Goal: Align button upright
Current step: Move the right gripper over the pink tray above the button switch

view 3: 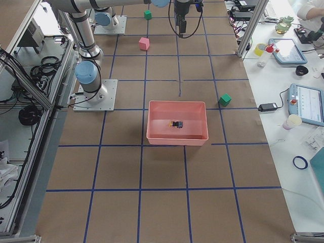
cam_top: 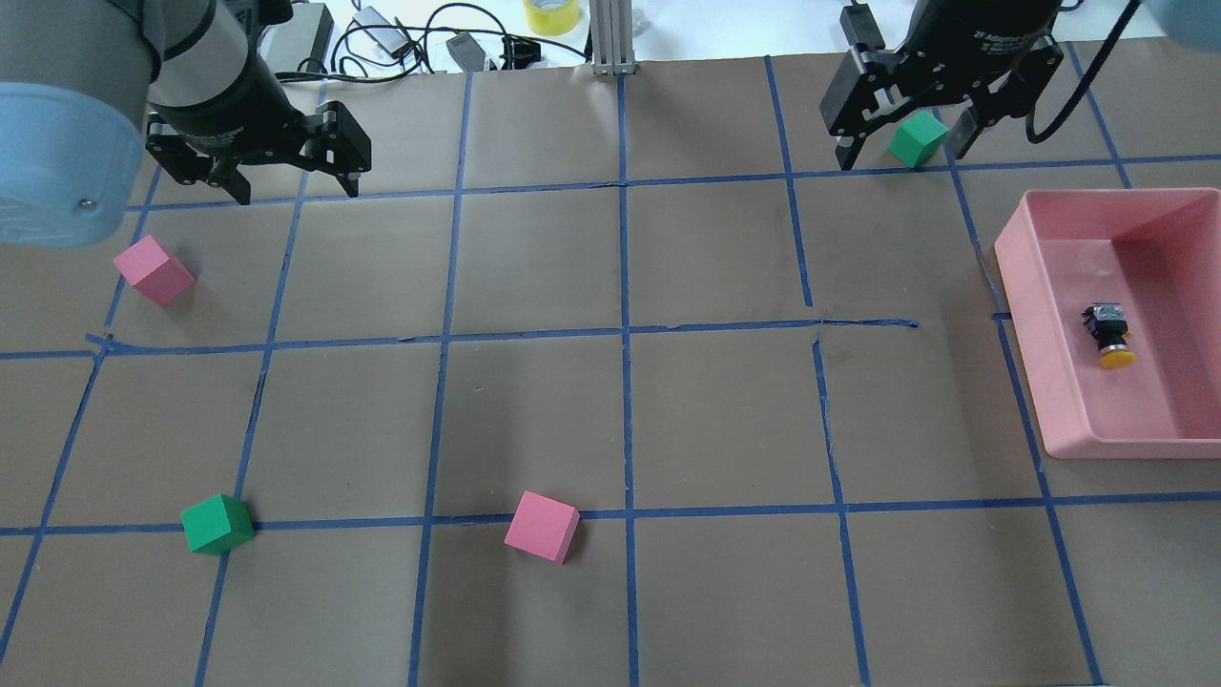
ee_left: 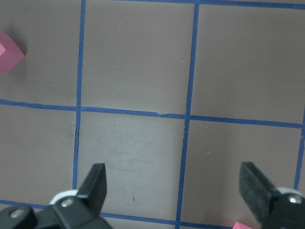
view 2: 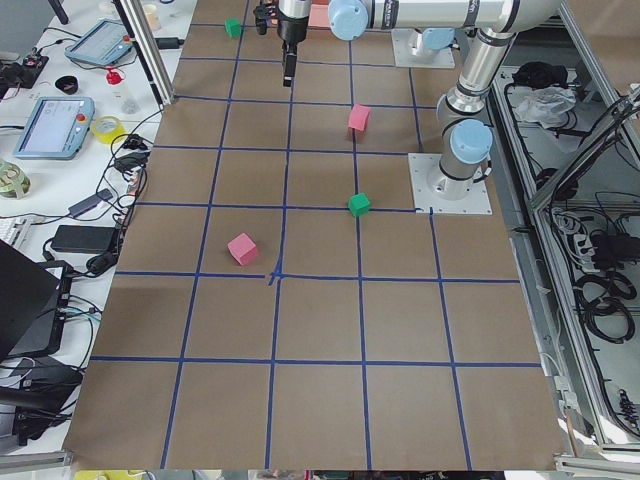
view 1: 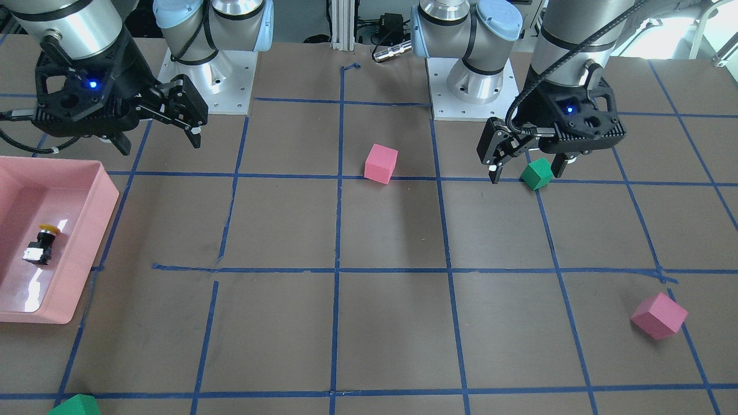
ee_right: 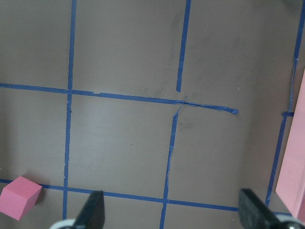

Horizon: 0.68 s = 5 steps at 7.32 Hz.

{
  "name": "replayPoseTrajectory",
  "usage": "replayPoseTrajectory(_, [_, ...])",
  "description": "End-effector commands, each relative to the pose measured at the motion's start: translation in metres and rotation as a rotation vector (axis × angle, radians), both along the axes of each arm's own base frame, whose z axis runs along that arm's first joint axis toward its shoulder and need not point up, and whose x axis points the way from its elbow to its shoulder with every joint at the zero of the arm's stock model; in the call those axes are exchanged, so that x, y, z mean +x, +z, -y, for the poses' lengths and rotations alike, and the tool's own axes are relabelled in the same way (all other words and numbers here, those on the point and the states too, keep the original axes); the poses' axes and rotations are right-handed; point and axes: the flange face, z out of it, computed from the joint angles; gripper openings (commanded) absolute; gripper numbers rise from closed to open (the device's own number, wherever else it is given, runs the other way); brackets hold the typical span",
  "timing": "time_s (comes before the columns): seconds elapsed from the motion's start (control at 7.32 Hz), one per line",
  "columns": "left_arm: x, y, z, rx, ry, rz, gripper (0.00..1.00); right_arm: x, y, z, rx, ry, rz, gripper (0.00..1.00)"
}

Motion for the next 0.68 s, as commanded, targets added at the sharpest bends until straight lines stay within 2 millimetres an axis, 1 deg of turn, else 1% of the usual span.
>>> replayPoseTrajectory(0.0, [0.0,0.0,0.0,0.0,0.0,0.0,1.0,-0.011,0.0,0.004,-0.005,-0.017,-0.004,1.0])
replayPoseTrajectory(0.14, [0.0,0.0,0.0,0.0,0.0,0.001,1.0,-0.027,-0.001,0.007,0.004,-0.034,-0.002,1.0])
replayPoseTrajectory(0.27, [0.0,0.0,0.0,0.0,0.0,0.0,1.0,-0.048,-0.005,0.011,0.016,-0.074,0.003,1.0])
replayPoseTrajectory(0.55, [0.0,0.0,0.0,0.0,0.0,0.0,1.0,-0.089,-0.008,0.017,0.012,-0.118,-0.048,1.0])
